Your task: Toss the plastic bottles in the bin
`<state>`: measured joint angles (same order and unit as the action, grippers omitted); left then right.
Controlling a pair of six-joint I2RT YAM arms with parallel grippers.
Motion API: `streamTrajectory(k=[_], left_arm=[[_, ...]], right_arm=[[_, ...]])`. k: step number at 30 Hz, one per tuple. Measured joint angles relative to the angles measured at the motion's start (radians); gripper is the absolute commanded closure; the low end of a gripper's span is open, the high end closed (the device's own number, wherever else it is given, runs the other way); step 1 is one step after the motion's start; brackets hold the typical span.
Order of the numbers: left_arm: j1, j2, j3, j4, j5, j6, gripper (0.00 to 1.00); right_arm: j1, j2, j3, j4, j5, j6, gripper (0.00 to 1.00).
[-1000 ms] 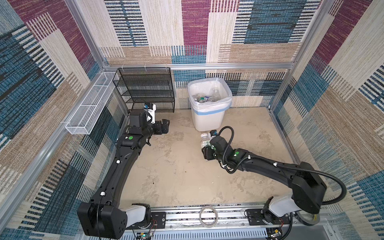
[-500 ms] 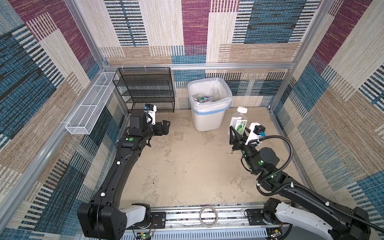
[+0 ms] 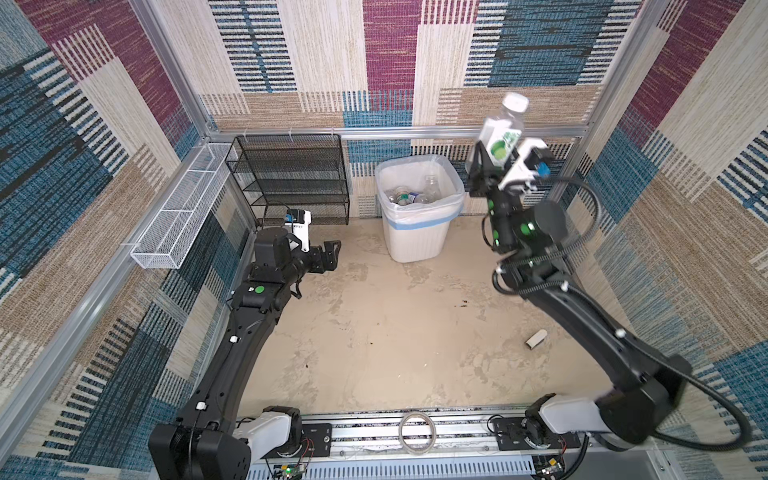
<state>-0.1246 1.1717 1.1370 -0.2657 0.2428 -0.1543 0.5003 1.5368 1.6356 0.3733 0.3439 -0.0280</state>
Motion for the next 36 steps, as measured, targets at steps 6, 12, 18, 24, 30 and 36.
streamTrajectory(k=[6,12,18,24,30,36], left_arm=[[0.000,-0.019,0.000,0.001,0.000,0.002,0.06],[0.000,-0.027,-0.008,0.021,-0.005,0.003,0.06],[0.000,-0.068,-0.106,0.077,-0.099,-0.031,0.05],[0.002,-0.170,-0.431,0.214,-0.361,-0.097,0.02],[0.002,-0.216,-0.666,0.391,-0.634,-0.088,0.01],[0.002,-0.146,-0.770,0.611,-0.770,0.005,0.01]], right_arm=[[-0.027,0.292,0.433,-0.511,-0.091,0.046,0.01],[-0.075,0.145,0.225,-0.551,-0.085,0.080,0.01],[-0.137,-0.176,-0.261,-0.359,-0.043,0.107,0.01],[-0.346,-0.415,-0.711,-0.220,-0.021,0.205,0.01],[-0.438,-0.528,-1.113,-0.067,0.018,0.260,0.01],[-0.475,-0.468,-1.315,0.122,0.098,0.285,0.01]])
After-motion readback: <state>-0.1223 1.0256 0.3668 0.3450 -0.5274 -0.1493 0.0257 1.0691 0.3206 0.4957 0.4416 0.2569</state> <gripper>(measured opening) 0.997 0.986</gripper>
